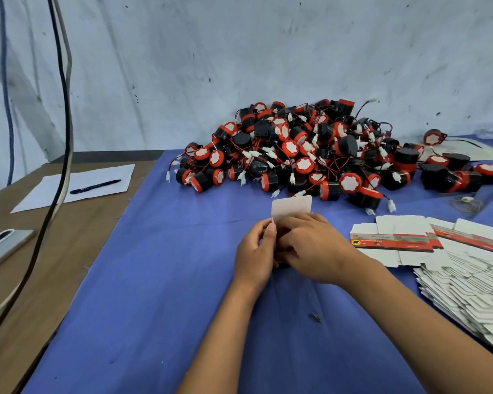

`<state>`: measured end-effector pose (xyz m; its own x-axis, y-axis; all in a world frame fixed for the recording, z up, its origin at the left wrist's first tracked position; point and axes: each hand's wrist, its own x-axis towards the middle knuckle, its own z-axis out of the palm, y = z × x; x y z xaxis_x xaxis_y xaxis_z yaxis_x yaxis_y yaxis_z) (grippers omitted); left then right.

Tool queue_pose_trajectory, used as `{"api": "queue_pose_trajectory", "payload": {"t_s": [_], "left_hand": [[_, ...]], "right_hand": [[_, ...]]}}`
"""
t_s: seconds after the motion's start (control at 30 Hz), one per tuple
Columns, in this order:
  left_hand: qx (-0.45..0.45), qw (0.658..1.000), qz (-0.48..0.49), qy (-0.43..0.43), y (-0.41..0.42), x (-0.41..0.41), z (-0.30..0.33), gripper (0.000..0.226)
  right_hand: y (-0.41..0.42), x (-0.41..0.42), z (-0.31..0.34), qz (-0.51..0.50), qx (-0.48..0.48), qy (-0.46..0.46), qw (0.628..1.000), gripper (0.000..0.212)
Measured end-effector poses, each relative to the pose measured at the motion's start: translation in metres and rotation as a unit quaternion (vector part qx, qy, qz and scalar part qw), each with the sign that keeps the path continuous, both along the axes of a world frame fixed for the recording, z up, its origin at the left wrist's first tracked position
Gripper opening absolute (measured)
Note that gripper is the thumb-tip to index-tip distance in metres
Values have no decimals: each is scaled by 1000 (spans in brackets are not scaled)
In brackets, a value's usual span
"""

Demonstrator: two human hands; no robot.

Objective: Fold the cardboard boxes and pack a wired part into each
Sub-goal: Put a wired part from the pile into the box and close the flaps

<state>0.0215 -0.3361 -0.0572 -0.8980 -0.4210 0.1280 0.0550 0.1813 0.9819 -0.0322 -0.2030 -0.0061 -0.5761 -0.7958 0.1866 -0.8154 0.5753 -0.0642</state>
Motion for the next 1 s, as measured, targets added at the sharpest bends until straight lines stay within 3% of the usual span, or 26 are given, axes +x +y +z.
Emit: {"api": "queue_pose_trajectory", "payload": {"t_s": [0.13, 0.2, 0.27, 0.33, 0.4, 0.5, 0.6, 0.8, 0.9, 1.0], "left_hand": [[0, 1000, 7, -4, 3, 1, 2, 25], [-4, 1000, 26, -6, 5, 0, 2, 26], [-33, 999, 39, -11, 6, -2, 1, 22], [-79, 995, 55, -24, 9, -4, -1, 15], [-83, 994, 63, -23, 12, -5, -1, 16], [-47, 997, 56, -7, 13, -5, -2, 17], [7, 999, 37, 9, 10, -6, -3, 22], [38, 998, 42, 37, 13, -2, -5, 37], [39, 997, 51, 30, 12, -2, -4, 51], [106, 994, -1, -2, 5, 1, 2, 36]], "right_hand": [[3, -1, 9, 24, 40, -30, 998, 26], [9, -1, 11, 50, -79, -82, 992, 22], [18, -2, 6, 18, -313, -87, 946, 21], [25, -8, -3, -102, -485, -77, 865, 20], [28, -20, -12, -229, -519, -184, 803, 18], [25, -29, -32, -229, -443, -411, 763, 17], [26, -32, -41, -161, -429, -430, 778, 18], [26, -17, -49, -63, -446, -339, 826, 35], [38, -16, -50, -35, -376, -402, 834, 38], [48, -15, -49, 1, -344, -422, 839, 41]]}}
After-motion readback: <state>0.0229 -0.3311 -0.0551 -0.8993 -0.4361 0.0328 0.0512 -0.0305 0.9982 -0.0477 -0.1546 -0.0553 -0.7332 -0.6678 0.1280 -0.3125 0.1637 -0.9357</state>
